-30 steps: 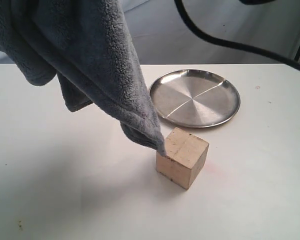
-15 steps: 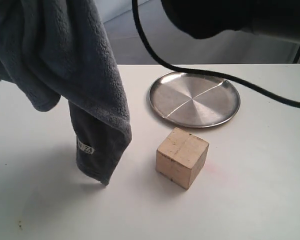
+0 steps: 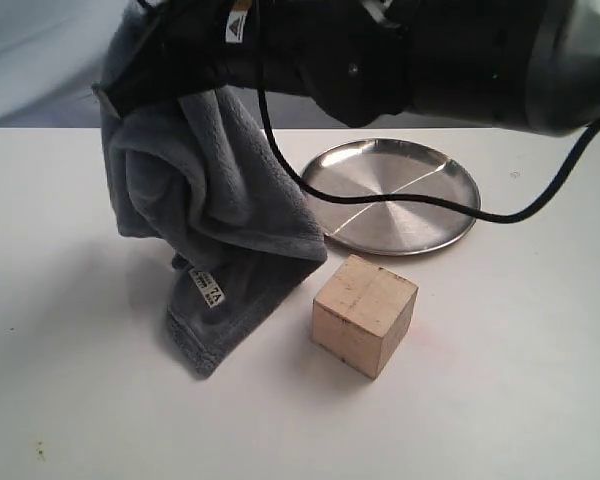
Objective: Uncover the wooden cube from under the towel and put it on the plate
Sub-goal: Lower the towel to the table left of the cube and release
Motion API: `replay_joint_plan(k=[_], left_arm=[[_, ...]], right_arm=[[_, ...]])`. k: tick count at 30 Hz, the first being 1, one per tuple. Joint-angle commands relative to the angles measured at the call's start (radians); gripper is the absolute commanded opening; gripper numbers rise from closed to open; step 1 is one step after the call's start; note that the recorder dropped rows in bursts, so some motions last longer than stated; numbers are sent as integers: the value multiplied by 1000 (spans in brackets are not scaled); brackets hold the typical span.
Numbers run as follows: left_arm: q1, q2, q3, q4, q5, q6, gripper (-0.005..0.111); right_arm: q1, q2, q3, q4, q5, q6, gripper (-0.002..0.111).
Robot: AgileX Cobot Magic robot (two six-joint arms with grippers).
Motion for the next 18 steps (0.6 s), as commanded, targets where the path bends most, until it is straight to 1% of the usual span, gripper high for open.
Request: replay_joint_plan(k=[1, 7, 11, 18], left_arm=[[-1, -2, 4, 1, -4, -3, 1], [-1, -2, 4, 1, -4, -1, 1], [-1, -2, 4, 1, -4, -1, 1], [-1, -2, 4, 1, -4, -3, 1]], right_arm=[[-9, 7, -6, -62, 185, 7, 0], [-9, 49, -6, -98, 433, 16, 0], [-9, 68, -6, -143, 541, 28, 0], [-9, 68, 32, -170, 545, 63, 0]])
